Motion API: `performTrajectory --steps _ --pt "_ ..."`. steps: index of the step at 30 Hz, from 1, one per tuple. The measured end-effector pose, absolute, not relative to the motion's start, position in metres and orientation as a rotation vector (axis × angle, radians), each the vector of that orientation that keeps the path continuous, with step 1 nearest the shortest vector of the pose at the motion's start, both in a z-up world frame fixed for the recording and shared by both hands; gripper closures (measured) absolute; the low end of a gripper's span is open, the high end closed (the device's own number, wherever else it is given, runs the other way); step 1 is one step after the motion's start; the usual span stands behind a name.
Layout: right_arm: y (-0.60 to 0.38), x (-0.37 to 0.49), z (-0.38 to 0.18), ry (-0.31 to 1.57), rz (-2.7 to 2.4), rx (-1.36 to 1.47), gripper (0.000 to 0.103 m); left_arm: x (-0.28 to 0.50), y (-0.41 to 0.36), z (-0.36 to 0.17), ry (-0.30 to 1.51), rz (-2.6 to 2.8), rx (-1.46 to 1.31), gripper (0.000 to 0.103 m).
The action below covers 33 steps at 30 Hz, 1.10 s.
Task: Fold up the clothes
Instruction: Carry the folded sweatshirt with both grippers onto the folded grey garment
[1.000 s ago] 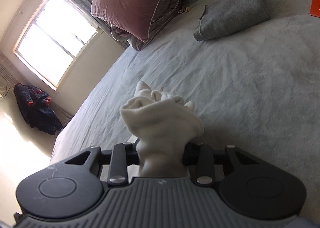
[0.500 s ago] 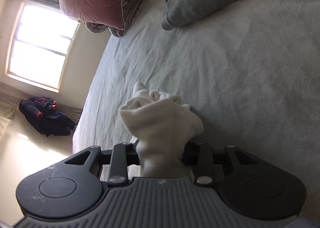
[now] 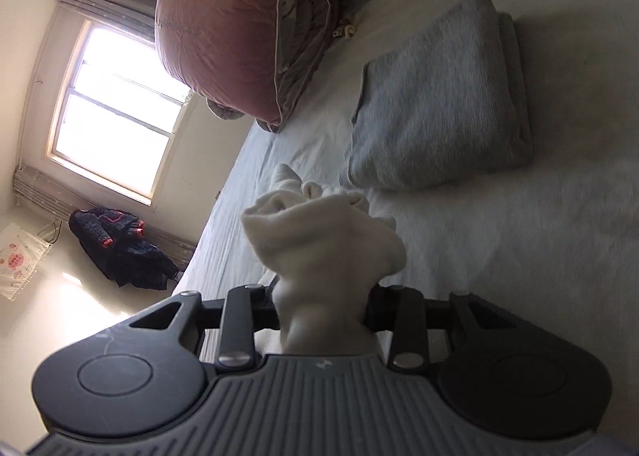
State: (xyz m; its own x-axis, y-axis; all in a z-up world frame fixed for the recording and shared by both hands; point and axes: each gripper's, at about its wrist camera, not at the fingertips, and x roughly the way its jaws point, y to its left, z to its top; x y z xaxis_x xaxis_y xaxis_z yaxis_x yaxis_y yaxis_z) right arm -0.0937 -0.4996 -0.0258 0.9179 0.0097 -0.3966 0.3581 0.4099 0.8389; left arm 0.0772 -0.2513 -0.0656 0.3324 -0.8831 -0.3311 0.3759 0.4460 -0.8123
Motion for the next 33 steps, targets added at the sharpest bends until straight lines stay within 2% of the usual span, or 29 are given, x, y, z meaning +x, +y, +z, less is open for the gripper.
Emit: performTrajectory --steps 12,17,21,23,28,33 --pt "-0.599 -0.072 -0.007 0.304 -0.245 0.989 0.065 0.110 -0.370 -0.037 0.779 -0.981 -0.608 0.072" --pt "-0.630 -0.054 -0.012 0.299 -0.244 0.912 0.064 0.118 -0.400 -0.052 0.761 -0.961 -0.631 0.072" --pt "-0.647 -0.050 -0.037 0.285 -0.263 0.922 0.064 0.121 -0.419 -0.071 0.764 -0.950 -0.591 0.072" --pt "-0.650 -0.052 -0.052 0.267 -0.267 0.935 0.062 0.119 -0.421 -0.084 0.749 -0.951 -0.549 0.069" --pt "-0.649 -0.062 -0.077 0.191 -0.264 0.957 0.050 0.117 -0.416 -0.093 0.702 -0.956 -0.502 0.054" --pt "-0.646 -0.084 -0.067 0.107 -0.315 0.935 0.038 0.114 -0.397 -0.070 0.600 -0.936 -0.396 0.052"
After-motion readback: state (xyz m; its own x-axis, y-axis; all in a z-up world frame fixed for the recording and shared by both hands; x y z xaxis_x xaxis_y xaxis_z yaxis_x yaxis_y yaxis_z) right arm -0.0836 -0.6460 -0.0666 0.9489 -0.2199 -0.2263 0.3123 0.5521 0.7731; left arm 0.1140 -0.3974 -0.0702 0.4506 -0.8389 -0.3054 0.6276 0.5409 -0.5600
